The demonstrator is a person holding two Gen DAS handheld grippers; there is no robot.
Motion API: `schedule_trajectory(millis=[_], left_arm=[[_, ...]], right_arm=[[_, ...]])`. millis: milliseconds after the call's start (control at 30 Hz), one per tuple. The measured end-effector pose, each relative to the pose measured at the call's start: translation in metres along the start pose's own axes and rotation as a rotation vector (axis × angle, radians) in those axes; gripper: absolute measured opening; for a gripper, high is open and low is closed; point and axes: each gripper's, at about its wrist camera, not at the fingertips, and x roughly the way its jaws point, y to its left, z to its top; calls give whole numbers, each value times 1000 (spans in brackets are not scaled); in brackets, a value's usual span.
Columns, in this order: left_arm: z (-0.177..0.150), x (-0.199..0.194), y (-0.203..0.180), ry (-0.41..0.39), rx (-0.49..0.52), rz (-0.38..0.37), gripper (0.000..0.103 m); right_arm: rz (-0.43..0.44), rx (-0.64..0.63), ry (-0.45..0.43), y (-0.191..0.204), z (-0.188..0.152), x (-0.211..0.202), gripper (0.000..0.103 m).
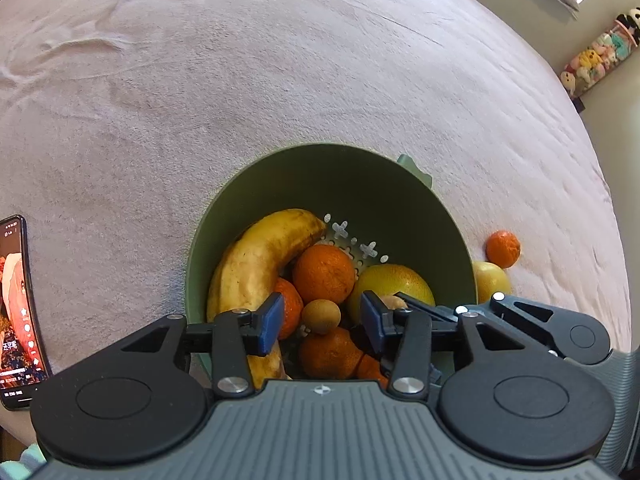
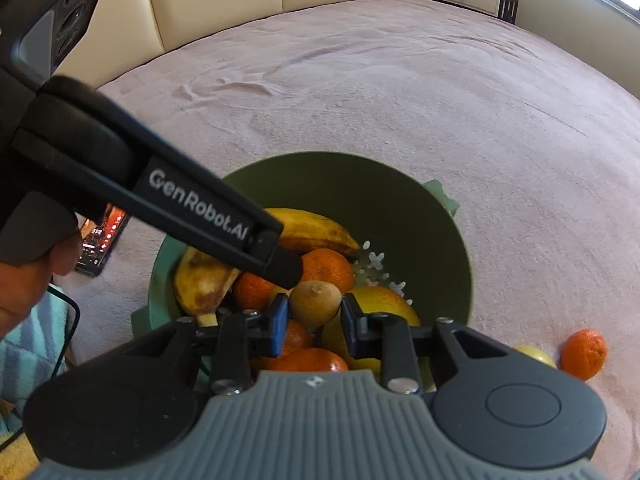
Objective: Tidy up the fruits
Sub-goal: 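Open the left tool to drop its brown fruit while the right tool releases its fruit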
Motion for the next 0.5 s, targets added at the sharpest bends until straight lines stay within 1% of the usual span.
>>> schedule_trajectory(millis=[200,333,467,500], left_arm=[[0,0,-1,1,0,-6,53],[0,0,-5,1,8,-9,53],[-1,-1,-11,-1,25,-16,53],[-1,-1,-13,-2,33,-17,53]], right_arm=[[20,2,7,1,-1,3,26],[16,-1,7,2,-2,0,26],[5,7,2,1,0,-3,33],[-2,8,0,0,-1,-4,33]])
